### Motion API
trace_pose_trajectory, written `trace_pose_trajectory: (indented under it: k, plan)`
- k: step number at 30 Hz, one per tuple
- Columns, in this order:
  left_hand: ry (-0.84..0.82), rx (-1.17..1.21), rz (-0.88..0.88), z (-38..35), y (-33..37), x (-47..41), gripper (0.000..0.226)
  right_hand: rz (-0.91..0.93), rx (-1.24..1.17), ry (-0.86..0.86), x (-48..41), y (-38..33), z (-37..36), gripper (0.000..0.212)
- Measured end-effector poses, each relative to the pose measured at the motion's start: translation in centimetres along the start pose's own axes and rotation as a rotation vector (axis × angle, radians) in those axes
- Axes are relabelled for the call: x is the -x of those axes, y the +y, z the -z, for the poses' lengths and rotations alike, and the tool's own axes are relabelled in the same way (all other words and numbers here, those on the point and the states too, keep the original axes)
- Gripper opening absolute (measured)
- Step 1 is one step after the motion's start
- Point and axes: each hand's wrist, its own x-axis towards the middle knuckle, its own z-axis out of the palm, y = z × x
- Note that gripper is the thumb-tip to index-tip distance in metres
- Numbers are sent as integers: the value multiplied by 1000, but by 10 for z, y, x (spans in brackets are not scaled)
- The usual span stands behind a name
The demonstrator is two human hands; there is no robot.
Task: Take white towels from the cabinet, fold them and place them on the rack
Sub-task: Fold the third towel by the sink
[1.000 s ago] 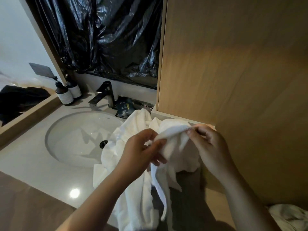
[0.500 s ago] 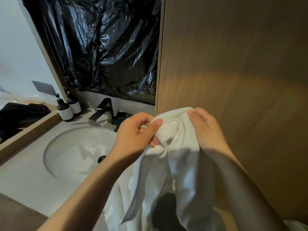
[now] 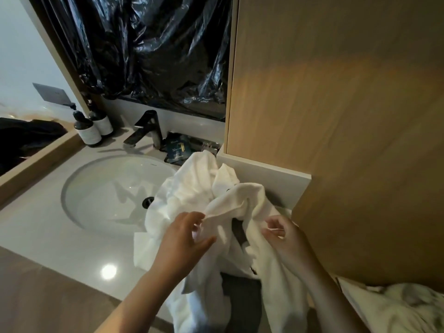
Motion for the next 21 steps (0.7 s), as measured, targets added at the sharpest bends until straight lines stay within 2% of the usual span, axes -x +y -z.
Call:
trace_pose_trajectory:
  k: [6, 9, 12, 17, 21]
  plan:
    - [-52, -46, 101, 9, 1, 20, 55, 41, 1, -13, 9, 2, -2, 24]
    - [-109, -75, 170, 15, 0, 31, 43, 65, -18, -39, 10, 0, -3, 22]
    - [-125, -121, 142, 18, -4, 39, 27, 78, -40, -50, 11, -1, -5, 21]
    - [-36, -21, 130, 23, -6, 41, 27, 108, -49, -61, 13, -5, -8, 17]
    - [65, 186, 155, 25, -3, 39, 16, 156, -34, -40, 14, -13, -8, 14]
